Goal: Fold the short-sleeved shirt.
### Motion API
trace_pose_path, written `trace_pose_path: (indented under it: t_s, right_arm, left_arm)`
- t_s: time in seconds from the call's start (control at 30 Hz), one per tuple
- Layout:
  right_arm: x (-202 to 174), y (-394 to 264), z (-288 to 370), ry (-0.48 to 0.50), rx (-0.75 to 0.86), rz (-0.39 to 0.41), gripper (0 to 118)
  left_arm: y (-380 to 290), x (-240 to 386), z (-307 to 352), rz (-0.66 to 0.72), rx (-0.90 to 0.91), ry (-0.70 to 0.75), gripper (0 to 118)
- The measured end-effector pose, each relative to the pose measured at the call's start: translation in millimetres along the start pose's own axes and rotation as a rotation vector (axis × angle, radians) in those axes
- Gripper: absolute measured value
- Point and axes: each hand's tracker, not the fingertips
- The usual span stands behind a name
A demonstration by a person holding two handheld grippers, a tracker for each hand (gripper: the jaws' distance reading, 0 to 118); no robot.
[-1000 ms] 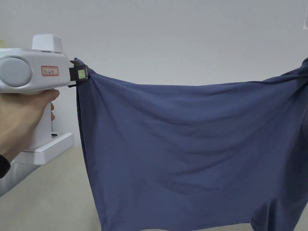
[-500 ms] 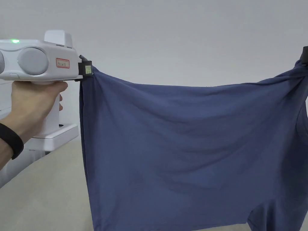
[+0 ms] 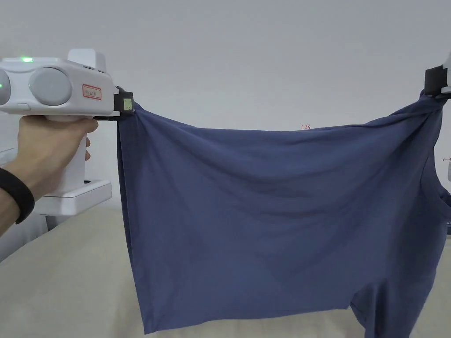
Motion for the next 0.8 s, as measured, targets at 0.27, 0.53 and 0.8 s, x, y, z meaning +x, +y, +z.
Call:
trace_pose_path:
  t_s: [0.27,0.53,0.8]
  right_arm:
    - [-4,-50,-60,0.014,-0.055,-0.032,9]
    - [8,-211,-51,0.099,-0.224,-0.179,9]
    - [55,-381,102,0.143,-0.356,-0.358,9]
  left_arm:
    - [-56,4,-52,0.01,-0.038,-0.032,8]
    - [-208,19,-42,0.076,-0.221,-0.12,8]
    - [-342,24,127,0.191,-0.228,-0.154,7]
